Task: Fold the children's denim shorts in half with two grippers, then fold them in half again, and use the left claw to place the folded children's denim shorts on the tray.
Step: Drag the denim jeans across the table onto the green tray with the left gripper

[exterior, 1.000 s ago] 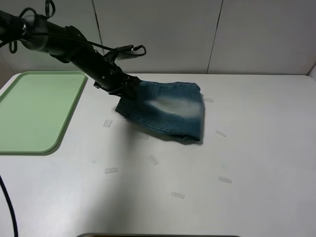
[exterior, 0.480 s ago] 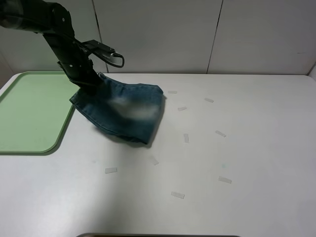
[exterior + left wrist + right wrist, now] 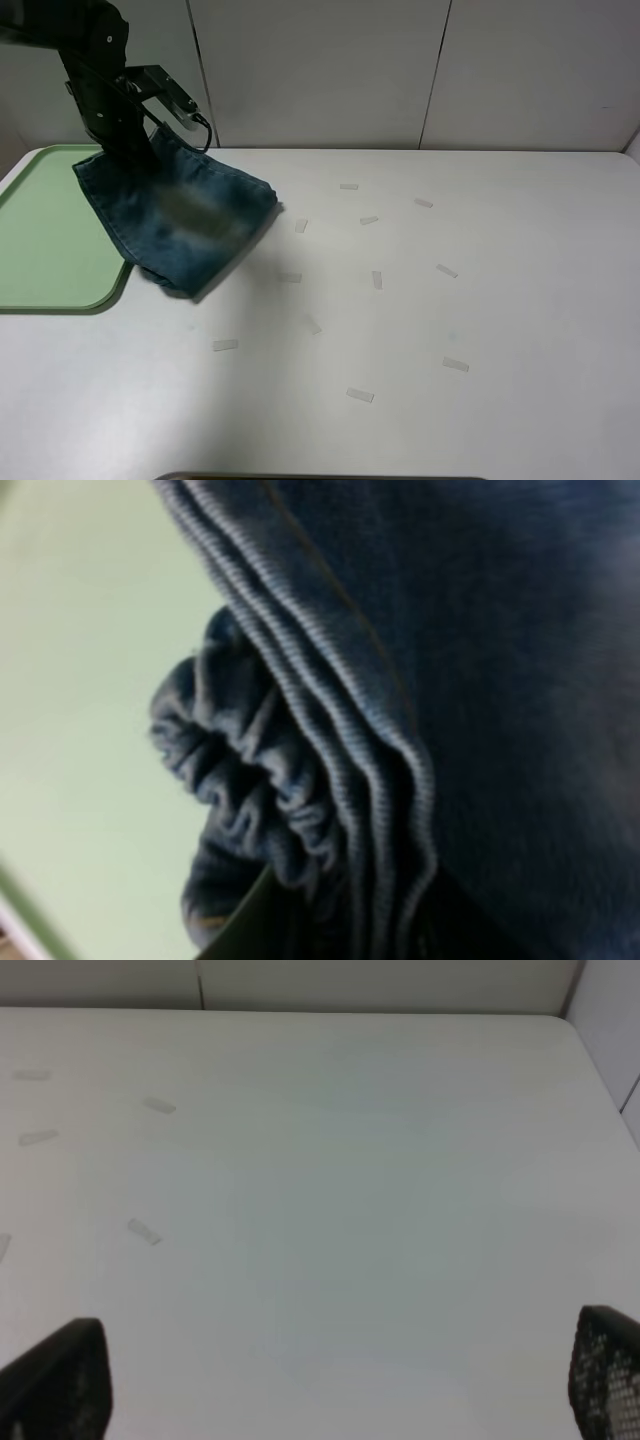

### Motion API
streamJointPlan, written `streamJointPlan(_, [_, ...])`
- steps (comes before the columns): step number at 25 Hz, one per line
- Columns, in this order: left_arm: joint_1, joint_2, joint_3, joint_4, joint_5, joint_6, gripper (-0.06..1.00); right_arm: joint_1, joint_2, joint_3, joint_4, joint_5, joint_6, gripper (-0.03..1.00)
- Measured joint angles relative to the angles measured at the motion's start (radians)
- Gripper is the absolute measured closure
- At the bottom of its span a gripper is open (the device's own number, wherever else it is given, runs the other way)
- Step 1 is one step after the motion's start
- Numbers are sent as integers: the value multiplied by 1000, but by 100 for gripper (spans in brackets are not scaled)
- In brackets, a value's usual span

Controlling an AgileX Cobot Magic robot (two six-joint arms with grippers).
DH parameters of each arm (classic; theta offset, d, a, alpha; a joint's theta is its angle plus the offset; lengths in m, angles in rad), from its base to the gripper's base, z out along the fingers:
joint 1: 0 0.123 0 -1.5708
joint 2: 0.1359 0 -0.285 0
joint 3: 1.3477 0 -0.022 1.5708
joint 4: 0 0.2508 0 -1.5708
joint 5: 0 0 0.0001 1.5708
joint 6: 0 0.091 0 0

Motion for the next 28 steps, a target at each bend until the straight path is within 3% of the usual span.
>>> streamJointPlan(16, [10,0,-49,135,80,-99,80,0,0,0,0,0,0,27])
streamJointPlan(28, [37,-10,-84,144,123,-139,80,0,0,0,0,0,0,27])
